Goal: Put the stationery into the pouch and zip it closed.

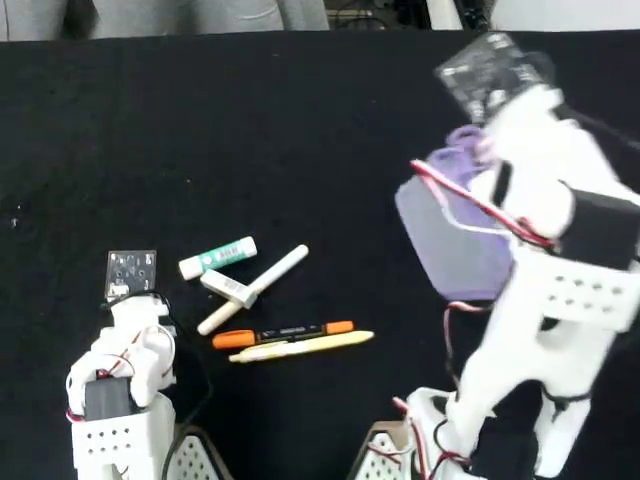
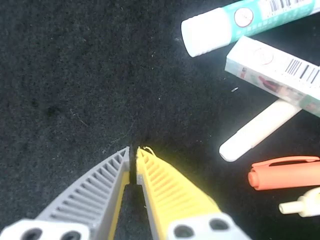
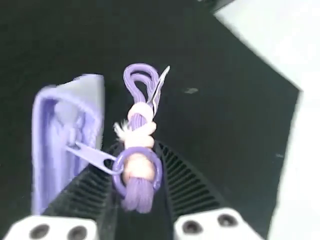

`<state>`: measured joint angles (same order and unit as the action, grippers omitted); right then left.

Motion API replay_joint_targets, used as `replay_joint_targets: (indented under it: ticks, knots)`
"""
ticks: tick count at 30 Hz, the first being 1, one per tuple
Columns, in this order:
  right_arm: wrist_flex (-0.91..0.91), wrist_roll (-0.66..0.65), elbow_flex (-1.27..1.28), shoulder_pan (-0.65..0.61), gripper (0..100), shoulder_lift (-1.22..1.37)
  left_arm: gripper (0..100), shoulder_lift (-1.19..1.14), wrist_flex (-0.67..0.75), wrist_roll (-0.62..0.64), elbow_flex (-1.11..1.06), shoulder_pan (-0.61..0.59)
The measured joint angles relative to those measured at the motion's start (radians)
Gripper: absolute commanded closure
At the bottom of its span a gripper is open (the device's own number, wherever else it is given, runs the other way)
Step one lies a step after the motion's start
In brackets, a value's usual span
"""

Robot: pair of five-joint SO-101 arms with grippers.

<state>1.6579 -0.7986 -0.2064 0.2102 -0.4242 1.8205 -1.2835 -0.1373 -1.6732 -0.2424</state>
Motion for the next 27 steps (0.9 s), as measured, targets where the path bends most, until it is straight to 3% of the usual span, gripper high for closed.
replay_joint_targets:
  ticks: [17, 22, 27]
  knots:
    - [0.057, 0.086, 0.443, -0.531, 98.8, -0.157, 97, 0.000, 0.000, 0.000, 0.000, 0.000]
    - [-0.044, 0.091, 0.667, -0.552, 98.7, -0.236, 97, 0.000, 0.000, 0.000, 0.000, 0.000]
    - [-0.255, 0.130, 0.913, -0.555, 98.4, -0.295, 97, 0.000, 0.000, 0.000, 0.000, 0.000]
